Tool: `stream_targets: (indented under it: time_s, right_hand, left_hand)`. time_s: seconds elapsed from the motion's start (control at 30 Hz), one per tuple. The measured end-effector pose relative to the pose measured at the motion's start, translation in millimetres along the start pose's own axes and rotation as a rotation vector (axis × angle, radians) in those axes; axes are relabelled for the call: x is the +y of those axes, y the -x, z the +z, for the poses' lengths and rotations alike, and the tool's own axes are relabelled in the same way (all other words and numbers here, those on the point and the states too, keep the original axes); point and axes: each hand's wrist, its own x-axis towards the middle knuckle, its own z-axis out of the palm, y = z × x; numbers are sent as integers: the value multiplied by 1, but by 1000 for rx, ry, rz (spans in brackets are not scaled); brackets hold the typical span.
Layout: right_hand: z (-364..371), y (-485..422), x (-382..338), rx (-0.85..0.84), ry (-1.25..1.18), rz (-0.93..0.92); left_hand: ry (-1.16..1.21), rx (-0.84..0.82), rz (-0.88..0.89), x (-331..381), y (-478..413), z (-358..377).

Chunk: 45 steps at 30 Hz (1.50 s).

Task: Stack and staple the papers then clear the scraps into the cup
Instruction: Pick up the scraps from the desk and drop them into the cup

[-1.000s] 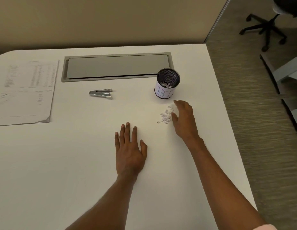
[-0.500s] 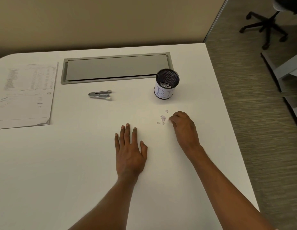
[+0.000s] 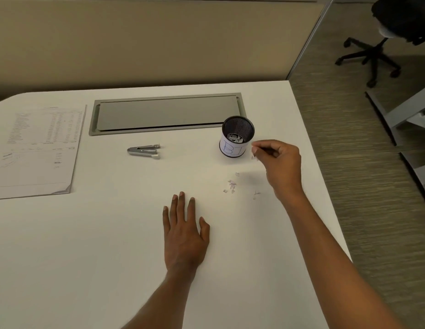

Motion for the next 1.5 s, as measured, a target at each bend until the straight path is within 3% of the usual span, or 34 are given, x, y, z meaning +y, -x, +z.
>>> stream_targets:
  time_s: [0.27,0.43,0.7,0.97,1.23,1.5]
  right_hand:
    - [35,-58,-21,-9,295,-254]
    - [41,-68,-17,-54,392,-305]
    - [42,-68,-20,-64,393,-318]
    - [3,-25,3,96,245,-294]
    - [-13,31,94,-319,665,-201]
    - [-17,42,104,-347,898,-301]
  left_hand:
    - [-28,6,18,-1,-4,3]
    - [-32,10,23,0,-6,3]
    - [-33,9,12,-1,-7,2]
    - [-26,15,7,1,-6,0]
    - [-13,28,7,2,-6,-2]
    - [-5,35,14,2,-5,-3]
